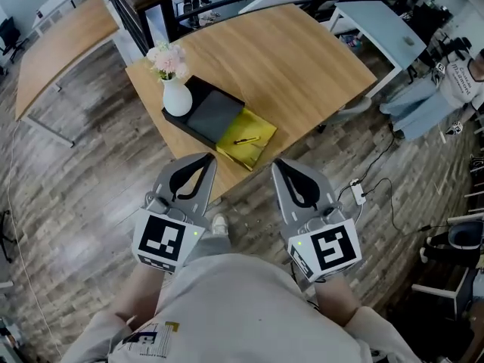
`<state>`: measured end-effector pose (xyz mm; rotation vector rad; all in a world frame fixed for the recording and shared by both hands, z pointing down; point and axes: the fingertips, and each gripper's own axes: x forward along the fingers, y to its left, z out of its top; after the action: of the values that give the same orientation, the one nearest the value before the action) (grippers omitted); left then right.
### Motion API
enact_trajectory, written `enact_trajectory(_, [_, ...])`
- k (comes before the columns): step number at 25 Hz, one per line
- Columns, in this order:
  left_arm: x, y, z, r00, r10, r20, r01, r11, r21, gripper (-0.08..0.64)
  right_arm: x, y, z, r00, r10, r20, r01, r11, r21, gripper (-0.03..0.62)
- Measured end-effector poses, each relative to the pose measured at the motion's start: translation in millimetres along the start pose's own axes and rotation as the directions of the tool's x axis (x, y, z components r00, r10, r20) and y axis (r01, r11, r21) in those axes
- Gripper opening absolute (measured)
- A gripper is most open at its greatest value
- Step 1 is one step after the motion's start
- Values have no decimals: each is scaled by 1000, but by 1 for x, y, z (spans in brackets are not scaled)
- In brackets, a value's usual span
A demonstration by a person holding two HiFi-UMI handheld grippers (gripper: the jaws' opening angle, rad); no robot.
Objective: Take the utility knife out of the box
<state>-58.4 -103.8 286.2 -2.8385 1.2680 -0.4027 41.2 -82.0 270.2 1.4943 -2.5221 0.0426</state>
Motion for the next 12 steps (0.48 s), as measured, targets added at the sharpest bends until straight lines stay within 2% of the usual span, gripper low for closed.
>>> enact_trajectory(7, [30, 52, 3, 1000, -30, 8, 30, 999, 29, 2, 48, -15, 7, 998, -57, -7, 57, 998, 25, 0])
enact_trajectory(12, [42, 72, 4, 999, -48, 14, 48, 998, 26, 2, 69, -20, 8, 997, -67, -25, 67, 997, 22, 0])
